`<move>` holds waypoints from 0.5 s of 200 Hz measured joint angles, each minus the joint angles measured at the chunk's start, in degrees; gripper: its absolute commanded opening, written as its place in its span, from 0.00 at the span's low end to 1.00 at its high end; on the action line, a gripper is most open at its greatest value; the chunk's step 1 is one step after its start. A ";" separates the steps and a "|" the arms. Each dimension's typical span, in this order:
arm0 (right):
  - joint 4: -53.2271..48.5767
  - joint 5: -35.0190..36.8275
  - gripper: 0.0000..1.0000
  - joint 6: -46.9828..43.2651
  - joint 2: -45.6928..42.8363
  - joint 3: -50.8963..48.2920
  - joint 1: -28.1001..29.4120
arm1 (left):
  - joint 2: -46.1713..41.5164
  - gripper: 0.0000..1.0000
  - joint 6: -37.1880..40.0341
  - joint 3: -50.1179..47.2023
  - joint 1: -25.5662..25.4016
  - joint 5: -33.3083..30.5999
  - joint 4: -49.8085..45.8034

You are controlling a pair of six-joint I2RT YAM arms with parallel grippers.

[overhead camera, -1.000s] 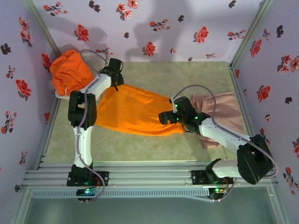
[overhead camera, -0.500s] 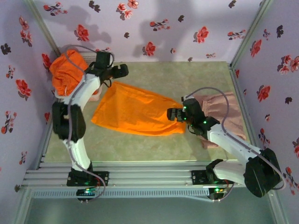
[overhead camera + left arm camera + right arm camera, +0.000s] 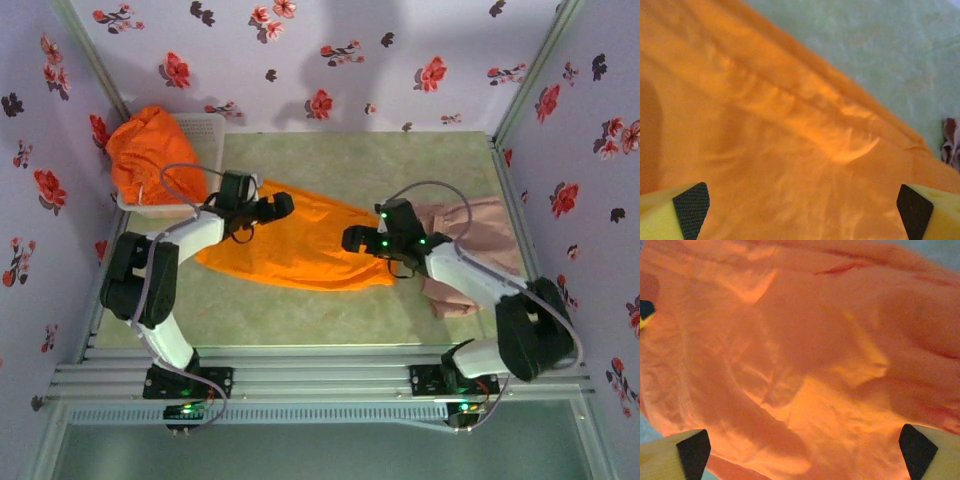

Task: Fold and stack the shorts

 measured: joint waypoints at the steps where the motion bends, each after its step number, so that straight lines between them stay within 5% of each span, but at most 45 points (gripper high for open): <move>1: 0.04 -0.13 0.99 0.07 0.28 0.13 0.09 | 0.00 0.99 -0.11 -0.22 -0.02 -0.02 0.13; 100: -3.48 -1.51 0.99 1.57 18.08 10.99 4.37 | -7.98 0.99 -5.18 -21.33 -1.55 -8.37 13.62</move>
